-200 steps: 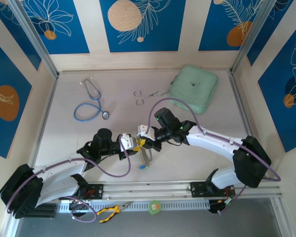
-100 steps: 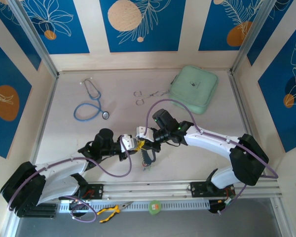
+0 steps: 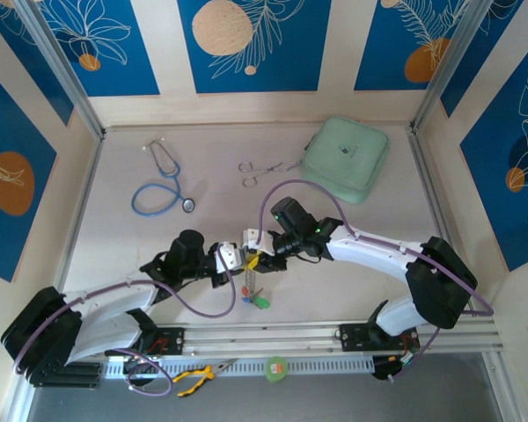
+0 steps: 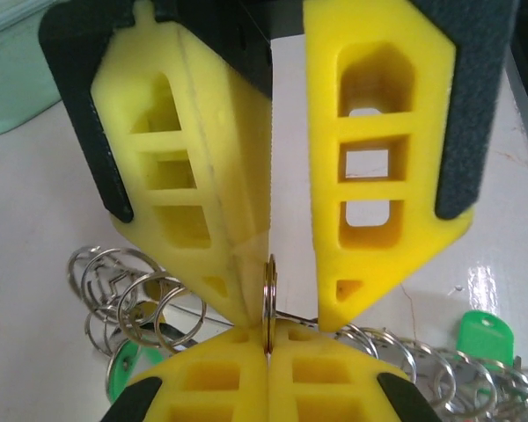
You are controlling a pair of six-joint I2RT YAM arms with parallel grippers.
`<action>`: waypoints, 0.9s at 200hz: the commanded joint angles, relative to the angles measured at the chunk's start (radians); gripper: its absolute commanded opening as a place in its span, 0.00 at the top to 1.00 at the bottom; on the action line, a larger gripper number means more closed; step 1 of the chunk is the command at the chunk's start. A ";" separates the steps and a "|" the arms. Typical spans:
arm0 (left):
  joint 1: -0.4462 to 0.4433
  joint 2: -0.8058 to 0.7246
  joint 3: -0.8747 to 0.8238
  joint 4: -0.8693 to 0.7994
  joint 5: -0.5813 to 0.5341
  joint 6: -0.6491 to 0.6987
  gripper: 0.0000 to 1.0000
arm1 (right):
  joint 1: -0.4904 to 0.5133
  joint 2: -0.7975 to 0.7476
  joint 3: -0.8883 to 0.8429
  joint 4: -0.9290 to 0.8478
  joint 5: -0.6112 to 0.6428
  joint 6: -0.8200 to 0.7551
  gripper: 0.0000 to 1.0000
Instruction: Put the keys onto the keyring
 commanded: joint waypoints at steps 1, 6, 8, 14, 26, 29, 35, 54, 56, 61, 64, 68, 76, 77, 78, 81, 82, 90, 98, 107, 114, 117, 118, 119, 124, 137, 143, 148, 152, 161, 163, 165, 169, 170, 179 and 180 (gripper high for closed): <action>-0.015 0.006 0.030 0.021 0.019 0.026 1.00 | -0.010 -0.017 -0.023 -0.019 0.030 -0.013 0.76; -0.015 0.009 0.030 0.021 0.020 0.025 1.00 | -0.009 -0.019 -0.026 -0.018 0.034 -0.014 0.76; -0.015 0.010 0.030 0.021 0.020 0.026 1.00 | -0.009 -0.019 -0.027 -0.018 0.036 -0.013 0.76; -0.016 0.012 0.030 0.021 0.020 0.027 1.00 | -0.010 -0.022 -0.031 -0.015 0.043 -0.012 0.76; -0.015 0.016 0.030 0.022 0.020 0.027 1.00 | -0.010 -0.027 -0.038 -0.007 0.054 -0.009 0.75; -0.016 0.017 0.030 0.023 0.020 0.027 1.00 | -0.010 -0.029 -0.039 -0.007 0.054 -0.008 0.75; -0.016 0.017 0.029 0.023 0.020 0.028 1.00 | -0.010 -0.031 -0.040 -0.007 0.056 -0.008 0.75; -0.016 0.018 0.026 0.025 0.022 0.029 1.00 | -0.010 -0.029 -0.045 -0.004 0.060 -0.006 0.75; -0.016 0.018 0.026 0.023 0.023 0.028 1.00 | -0.010 -0.029 -0.045 -0.005 0.062 -0.004 0.75; -0.016 0.017 0.026 0.024 0.023 0.029 1.00 | -0.009 -0.029 -0.046 -0.004 0.063 -0.003 0.76; -0.017 0.017 0.025 0.025 0.023 0.029 1.00 | -0.009 -0.027 -0.047 -0.003 0.064 -0.004 0.76; -0.017 0.016 0.026 0.024 0.025 0.030 1.00 | -0.010 -0.028 -0.047 -0.002 0.065 -0.003 0.77; -0.016 0.016 0.026 0.024 0.026 0.029 1.00 | -0.010 -0.027 -0.047 0.002 0.066 -0.003 0.79; -0.017 0.016 0.025 0.023 0.026 0.029 1.00 | -0.010 -0.026 -0.047 0.002 0.066 -0.003 0.79; -0.017 0.016 0.024 0.023 0.026 0.028 1.00 | -0.010 -0.027 -0.047 0.003 0.065 -0.002 0.80; -0.017 0.016 0.025 0.023 0.026 0.029 1.00 | -0.010 -0.027 -0.047 0.005 0.065 -0.002 0.81; -0.017 0.016 0.024 0.022 0.026 0.029 1.00 | -0.010 -0.027 -0.047 0.005 0.065 -0.001 0.82; -0.016 0.016 0.025 0.023 0.029 0.029 1.00 | -0.011 -0.025 -0.045 0.010 0.061 -0.001 0.86; -0.018 0.016 0.025 0.022 0.032 0.030 1.00 | -0.010 -0.023 -0.043 0.012 0.055 0.002 0.91; -0.018 0.016 0.026 0.022 0.032 0.029 1.00 | -0.010 -0.021 -0.041 0.016 0.048 0.003 0.97; -0.019 0.016 0.027 0.022 0.032 0.027 1.00 | -0.010 -0.021 -0.038 0.019 0.040 0.005 1.00; -0.019 0.016 0.027 0.021 0.031 0.027 1.00 | -0.009 -0.020 -0.036 0.020 0.036 0.005 1.00; -0.019 0.016 0.028 0.021 0.032 0.026 1.00 | -0.009 -0.019 -0.036 0.021 0.035 0.005 1.00; -0.018 0.016 0.028 0.021 0.032 0.026 1.00 | -0.009 -0.018 -0.035 0.021 0.034 0.005 1.00; -0.018 0.015 0.028 0.020 0.030 0.024 1.00 | -0.009 -0.018 -0.032 0.021 0.029 0.005 1.00; -0.019 0.013 0.031 0.016 0.024 0.022 1.00 | -0.007 -0.018 -0.028 0.017 0.014 0.004 1.00; -0.019 0.013 0.032 0.012 0.021 0.020 1.00 | -0.005 -0.018 -0.028 0.015 0.012 0.000 1.00; -0.019 0.013 0.034 0.009 0.016 0.019 1.00 | -0.004 -0.019 -0.028 0.014 0.010 -0.001 1.00; -0.019 0.013 0.034 0.009 0.010 0.016 0.96 | -0.003 -0.019 -0.028 0.011 0.010 -0.004 1.00; -0.019 0.012 0.036 0.009 -0.002 0.008 0.86 | -0.002 -0.019 -0.028 0.006 0.011 -0.007 1.00; -0.019 0.013 0.036 0.008 -0.004 0.006 0.84 | -0.002 -0.019 -0.028 0.005 0.011 -0.009 1.00; -0.019 0.013 0.036 0.008 -0.005 0.006 0.83 | -0.001 -0.017 -0.028 0.003 0.013 -0.009 1.00; -0.019 0.013 0.037 0.005 -0.003 0.006 0.82 | -0.001 -0.018 -0.027 0.002 0.016 -0.010 1.00; -0.018 0.013 0.036 0.006 -0.003 0.005 0.81 | 0.000 -0.017 -0.027 0.000 0.017 -0.011 1.00; -0.020 0.013 0.037 0.008 -0.001 0.004 0.80 | 0.003 -0.012 -0.022 -0.011 0.027 -0.018 1.00; -0.021 0.013 0.037 0.008 -0.001 0.005 0.80 | 0.003 -0.012 -0.020 -0.013 0.028 -0.019 1.00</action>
